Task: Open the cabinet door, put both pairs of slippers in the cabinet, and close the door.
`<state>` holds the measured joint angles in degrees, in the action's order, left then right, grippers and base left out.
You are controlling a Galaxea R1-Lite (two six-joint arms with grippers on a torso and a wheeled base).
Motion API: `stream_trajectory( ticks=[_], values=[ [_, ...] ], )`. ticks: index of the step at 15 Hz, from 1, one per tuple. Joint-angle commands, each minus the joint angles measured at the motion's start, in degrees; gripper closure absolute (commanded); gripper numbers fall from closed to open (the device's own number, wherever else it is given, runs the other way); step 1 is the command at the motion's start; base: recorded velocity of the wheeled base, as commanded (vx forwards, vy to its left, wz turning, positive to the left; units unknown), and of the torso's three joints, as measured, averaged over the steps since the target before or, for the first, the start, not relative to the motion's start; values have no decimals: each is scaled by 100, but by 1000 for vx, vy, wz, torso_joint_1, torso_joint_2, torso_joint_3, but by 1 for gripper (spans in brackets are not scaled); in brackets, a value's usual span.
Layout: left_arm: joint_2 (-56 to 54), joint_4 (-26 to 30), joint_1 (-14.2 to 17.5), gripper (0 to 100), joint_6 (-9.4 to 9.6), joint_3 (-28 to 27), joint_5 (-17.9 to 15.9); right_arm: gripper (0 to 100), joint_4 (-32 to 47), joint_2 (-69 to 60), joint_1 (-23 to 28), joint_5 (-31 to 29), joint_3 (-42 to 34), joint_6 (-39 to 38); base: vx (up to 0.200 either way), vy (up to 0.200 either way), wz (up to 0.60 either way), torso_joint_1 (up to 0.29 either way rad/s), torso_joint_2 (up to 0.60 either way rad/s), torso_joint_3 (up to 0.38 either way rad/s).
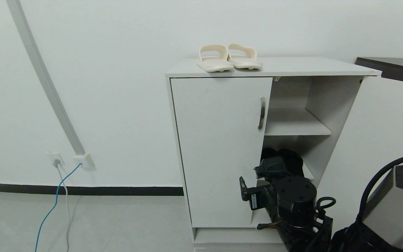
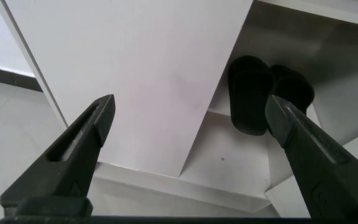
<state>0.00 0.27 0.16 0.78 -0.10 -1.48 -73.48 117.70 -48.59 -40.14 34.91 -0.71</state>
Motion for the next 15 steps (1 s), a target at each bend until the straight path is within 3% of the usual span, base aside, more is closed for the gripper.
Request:
stream_trajectory(
  ticks=[1,6,15],
  values=[
    [0,0,2,100,1,1,-2,0,-8,16,-1,-2,-20,0,0,0,0,0,0,0],
    [0,0,2,100,1,1,-2,0,-8,16,-10,-2,-20,0,0,0,0,4,-31,-27],
    [0,0,2,100,1,1,-2,0,1,25,-36,-2,-55,0,0,0,0,89,-415,-323]
  ],
)
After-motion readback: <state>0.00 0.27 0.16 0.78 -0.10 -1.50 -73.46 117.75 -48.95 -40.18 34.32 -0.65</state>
